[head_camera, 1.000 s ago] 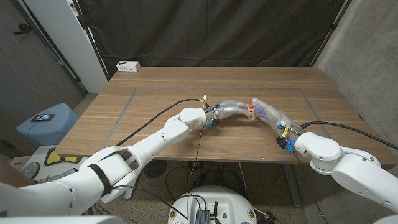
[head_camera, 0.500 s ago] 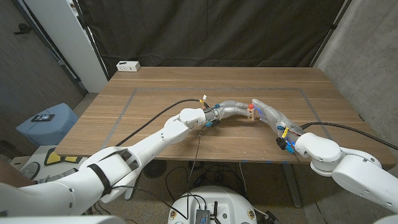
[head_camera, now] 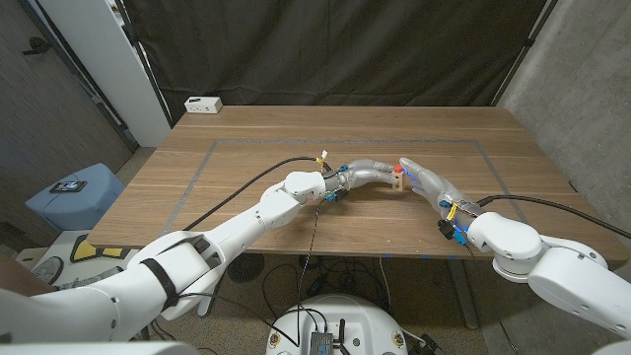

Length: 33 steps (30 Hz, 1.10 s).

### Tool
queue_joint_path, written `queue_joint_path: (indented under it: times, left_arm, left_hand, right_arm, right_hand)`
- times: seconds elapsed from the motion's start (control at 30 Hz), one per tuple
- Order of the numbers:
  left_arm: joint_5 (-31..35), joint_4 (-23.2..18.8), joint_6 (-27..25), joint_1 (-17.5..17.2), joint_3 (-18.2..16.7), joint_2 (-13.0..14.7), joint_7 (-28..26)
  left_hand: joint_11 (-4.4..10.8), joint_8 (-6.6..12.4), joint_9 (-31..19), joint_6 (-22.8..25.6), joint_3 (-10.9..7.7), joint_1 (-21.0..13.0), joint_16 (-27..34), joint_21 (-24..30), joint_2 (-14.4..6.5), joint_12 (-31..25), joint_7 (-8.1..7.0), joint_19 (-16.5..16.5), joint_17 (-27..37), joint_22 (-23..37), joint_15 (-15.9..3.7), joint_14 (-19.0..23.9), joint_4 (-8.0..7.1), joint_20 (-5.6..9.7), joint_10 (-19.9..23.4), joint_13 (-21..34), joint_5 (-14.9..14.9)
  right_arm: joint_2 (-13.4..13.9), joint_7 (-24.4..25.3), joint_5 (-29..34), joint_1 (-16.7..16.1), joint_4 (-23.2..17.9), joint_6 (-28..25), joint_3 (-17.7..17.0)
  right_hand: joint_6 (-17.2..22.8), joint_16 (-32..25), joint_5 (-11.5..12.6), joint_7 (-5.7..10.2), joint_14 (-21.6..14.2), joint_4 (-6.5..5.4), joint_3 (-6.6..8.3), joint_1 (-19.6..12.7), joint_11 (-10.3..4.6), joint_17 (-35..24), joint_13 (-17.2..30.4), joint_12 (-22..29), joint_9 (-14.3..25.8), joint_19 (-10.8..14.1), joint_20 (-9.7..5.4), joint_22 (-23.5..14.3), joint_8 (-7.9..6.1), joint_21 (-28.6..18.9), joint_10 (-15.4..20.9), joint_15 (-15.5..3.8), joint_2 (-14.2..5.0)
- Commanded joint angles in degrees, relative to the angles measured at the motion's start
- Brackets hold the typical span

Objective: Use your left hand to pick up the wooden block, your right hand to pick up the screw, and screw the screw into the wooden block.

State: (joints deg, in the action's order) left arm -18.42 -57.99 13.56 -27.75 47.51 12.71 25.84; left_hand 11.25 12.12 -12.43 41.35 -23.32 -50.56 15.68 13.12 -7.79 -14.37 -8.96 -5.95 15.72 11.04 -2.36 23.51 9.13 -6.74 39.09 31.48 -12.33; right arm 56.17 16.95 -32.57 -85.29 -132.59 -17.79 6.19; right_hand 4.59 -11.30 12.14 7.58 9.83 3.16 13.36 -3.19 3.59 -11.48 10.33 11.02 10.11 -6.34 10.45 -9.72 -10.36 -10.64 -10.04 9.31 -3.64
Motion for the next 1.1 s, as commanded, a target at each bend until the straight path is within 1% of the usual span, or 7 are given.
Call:
queue_joint_path:
  times: [0.03,0.57,0.7,0.8,0.97,1.0,1.1]
  left_arm:
    - [-0.1,0.4,0.4,0.1,-0.2,-0.1,0.3]
    - [-0.1,2.3,1.5,0.8,-0.2,-0.8,1.1]
    - [-0.2,2.7,1.7,1.0,-0.2,-1.0,1.3]
    - [-0.2,2.9,1.9,1.1,-0.2,-1.1,1.4]
    - [-0.2,3.0,1.9,1.1,-0.2,-1.1,1.5]
    - [-0.2,2.9,1.9,1.1,-0.3,-1.1,1.4]
    - [-0.2,3.0,1.9,1.1,-0.3,-1.0,1.5]
  left_hand:
    - [-0.16,0.34,-0.2,0.6,-0.15,-0.3,0.3,0.3,-0.6,-0.3,-0.09,-0.4,0.1,0.2,-3.49,0.5,-0.3,-0.29,0.2,0.2,-0.4]
    - [-0.49,0.4,-0.2,0.7,-0.2,-0.2,0.2,0.3,-0.6,-0.2,0.06,-0.3,0.1,0.2,-3.46,0.5,-0.34,-0.25,0.0,0.2,-0.4]
    - [-0.47,0.38,-0.2,0.7,-0.2,-0.2,0.2,0.3,-0.6,-0.2,0.06,-0.3,0.1,0.2,-3.45,0.5,-0.32,-0.25,0.0,0.2,-0.4]
    - [-0.47,0.39,-0.2,0.7,-0.21,-0.3,0.2,0.3,-0.6,-0.2,0.12,-0.4,0.1,0.2,-3.45,0.4,-0.26,-0.24,0.0,0.2,-0.4]
    - [-0.53,0.36,-0.2,0.7,-0.2,-0.3,0.2,0.3,-0.6,-0.2,0.06,-0.3,0.1,0.2,-3.44,0.4,-0.29,-0.25,0.0,0.2,-0.4]
    - [-0.53,0.36,-0.2,0.7,-0.19,-0.3,0.2,0.3,-0.6,-0.2,0.05,-0.3,0.1,0.2,-3.45,0.4,-0.28,-0.26,0.0,0.2,-0.4]
    - [-0.49,0.35,-0.2,0.6,-0.18,-0.2,0.2,0.3,-0.7,-0.2,0.1,-0.4,0.1,0.2,-3.44,0.4,-0.32,-0.26,0.0,0.2,-0.4]
  right_arm:
    - [-0.3,0.4,0.1,-0.2,-0.7,-0.4,0.3]
    - [-0.8,1.1,0.4,-0.5,-1.8,-0.5,0.5]
    - [-0.5,1.1,0.8,-1.0,-2.1,-0.1,0.4]
    - [-0.9,1.2,0.6,-1.2,-2.2,0.0,0.3]
    - [-1.4,1.2,0.6,-0.8,-2.2,0.2,0.8]
    - [-1.2,0.9,1.1,-0.7,-2.0,0.8,1.1]
    - [-1.5,0.5,1.1,0.1,-1.7,0.9,1.7]
  right_hand:
    - [0.0,-0.3,0.4,0.3,11.2,-0.2,0.22,0.0,-0.24,-0.1,0.2,0.1,0.1,0.4,0.4,-0.2,-0.21,-0.4,-10.1,0.34,-0.18]
    - [0.1,-0.4,0.4,0.26,11.2,-0.2,0.24,0.0,-0.22,-0.1,0.2,0.1,0.1,0.4,0.5,-0.2,-0.24,-0.4,-10.1,0.37,-0.2]
    - [0.1,-0.4,0.4,0.26,11.2,-0.2,0.24,0.0,-0.24,-0.1,0.2,0.1,0.1,0.4,0.49,-0.2,-0.25,-0.4,-10.1,0.34,-0.2]
    - [0.2,-0.4,0.4,0.32,11.1,-0.2,0.25,0.0,-0.28,-0.1,0.2,0.1,0.1,0.4,0.49,-0.2,-0.26,-0.4,-10.1,0.36,-0.21]
    - [0.2,-0.4,0.4,0.34,11.1,-0.2,0.25,-0.1,-0.27,-0.1,0.2,0.1,0.1,0.4,0.44,-0.2,-0.25,-0.4,-10.0,0.38,-0.22]
    - [0.2,-0.4,0.4,0.34,11.1,-0.2,0.25,-0.1,-0.27,-0.1,0.2,0.1,0.1,0.4,0.47,-0.2,-0.25,-0.4,-10.0,0.38,-0.22]
    - [0.2,-0.4,0.4,0.37,11.1,-0.2,0.26,-0.1,-0.24,-0.1,0.2,0.1,0.1,0.3,0.48,-0.2,-0.25,-0.3,-10.0,0.4,-0.22]
